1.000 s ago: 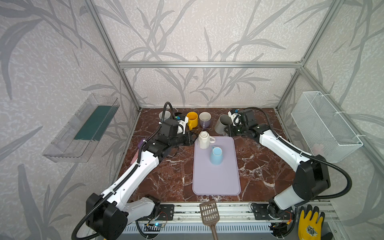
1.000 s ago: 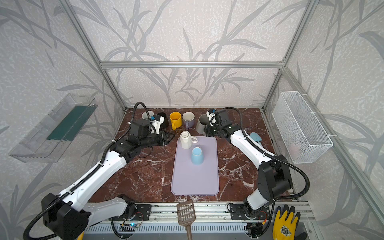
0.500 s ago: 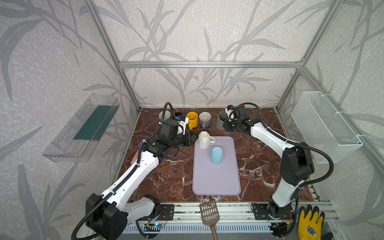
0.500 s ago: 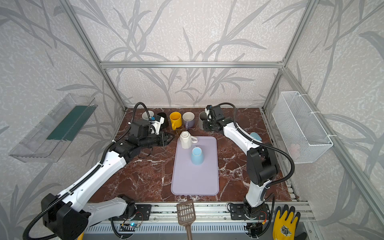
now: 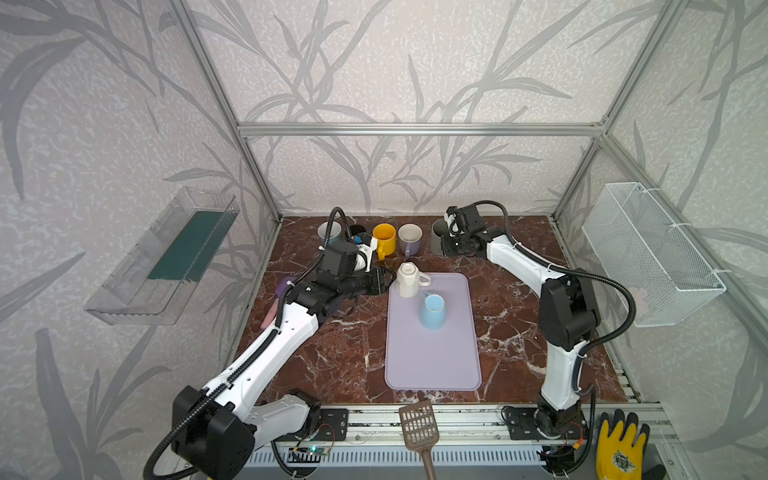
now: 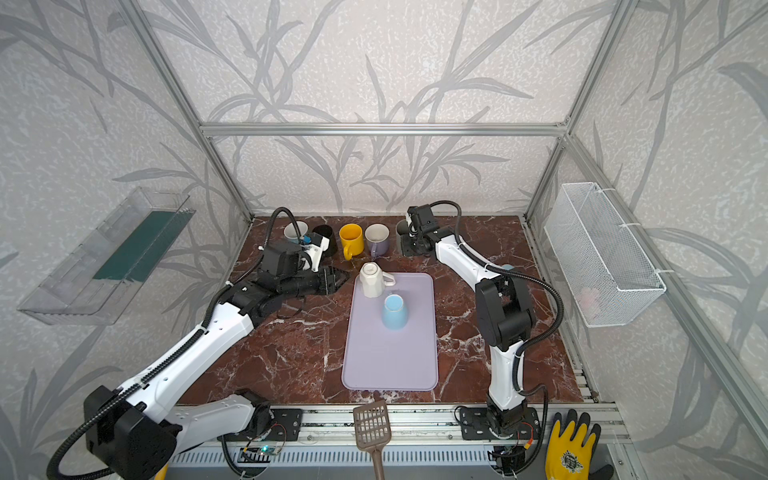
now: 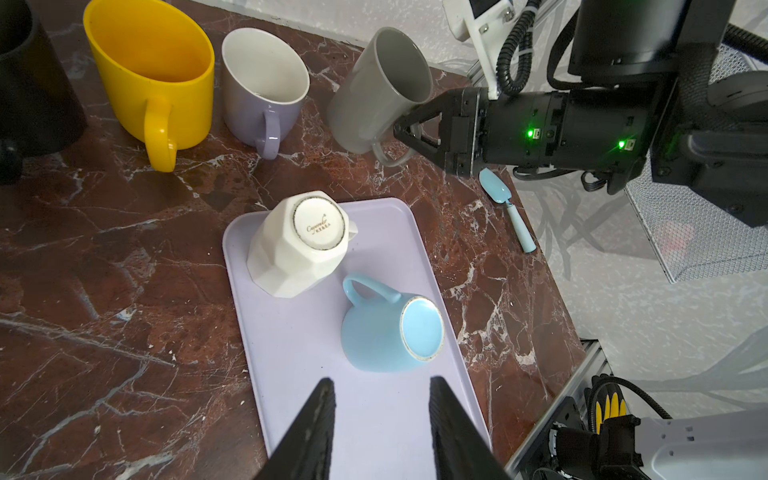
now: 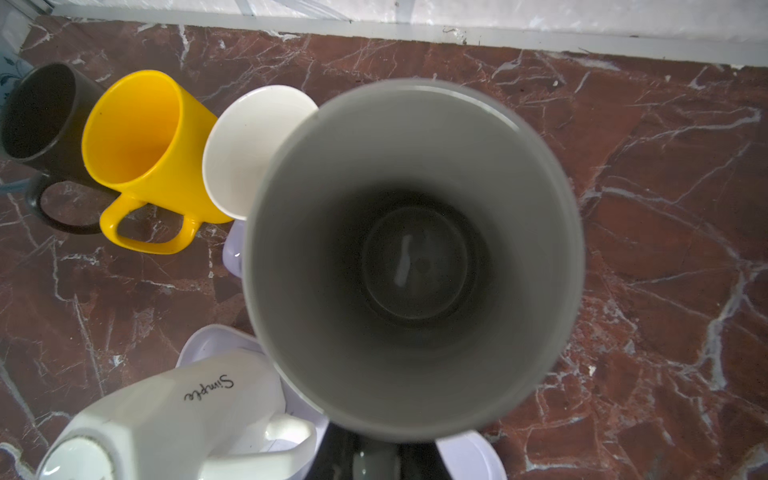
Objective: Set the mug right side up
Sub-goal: 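Lower the grey mug mouth-up beside the lavender mug with the right gripper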
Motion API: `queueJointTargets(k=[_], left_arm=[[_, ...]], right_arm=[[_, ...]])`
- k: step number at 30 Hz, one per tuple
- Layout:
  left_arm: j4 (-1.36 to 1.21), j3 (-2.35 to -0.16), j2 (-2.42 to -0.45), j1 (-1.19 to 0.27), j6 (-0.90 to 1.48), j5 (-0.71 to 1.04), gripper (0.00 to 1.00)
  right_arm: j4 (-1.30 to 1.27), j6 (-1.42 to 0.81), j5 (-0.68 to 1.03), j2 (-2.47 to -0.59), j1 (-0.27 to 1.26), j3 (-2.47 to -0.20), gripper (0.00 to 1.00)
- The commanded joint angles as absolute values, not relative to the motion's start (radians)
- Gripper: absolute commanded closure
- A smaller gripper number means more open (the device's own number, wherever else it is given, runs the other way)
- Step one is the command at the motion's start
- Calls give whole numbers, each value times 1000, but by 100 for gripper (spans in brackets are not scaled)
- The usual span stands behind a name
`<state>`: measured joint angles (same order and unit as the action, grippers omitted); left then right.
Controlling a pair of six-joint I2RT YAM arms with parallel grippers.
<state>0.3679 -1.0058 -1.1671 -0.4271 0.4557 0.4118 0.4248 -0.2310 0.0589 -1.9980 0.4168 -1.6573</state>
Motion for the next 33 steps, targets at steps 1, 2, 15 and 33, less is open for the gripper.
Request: queueJointTargets(k=[1,2,15,33], left_arm=[[383,-993,-1152,-429,452,423,60],[388,-994,-1153,-429,451,423,60],[399,-988,-1147,-429,433,415,60],[413,-985,-1143,-429,426,402,60]], right_arm=[[378,-211,38,-2012,417,-1744,100],[381,-211,37,-2024,417,-1756,100],[431,-193,2,-2123,417,-1857,100],[454,-195,3,-2183,420,-1910,100]])
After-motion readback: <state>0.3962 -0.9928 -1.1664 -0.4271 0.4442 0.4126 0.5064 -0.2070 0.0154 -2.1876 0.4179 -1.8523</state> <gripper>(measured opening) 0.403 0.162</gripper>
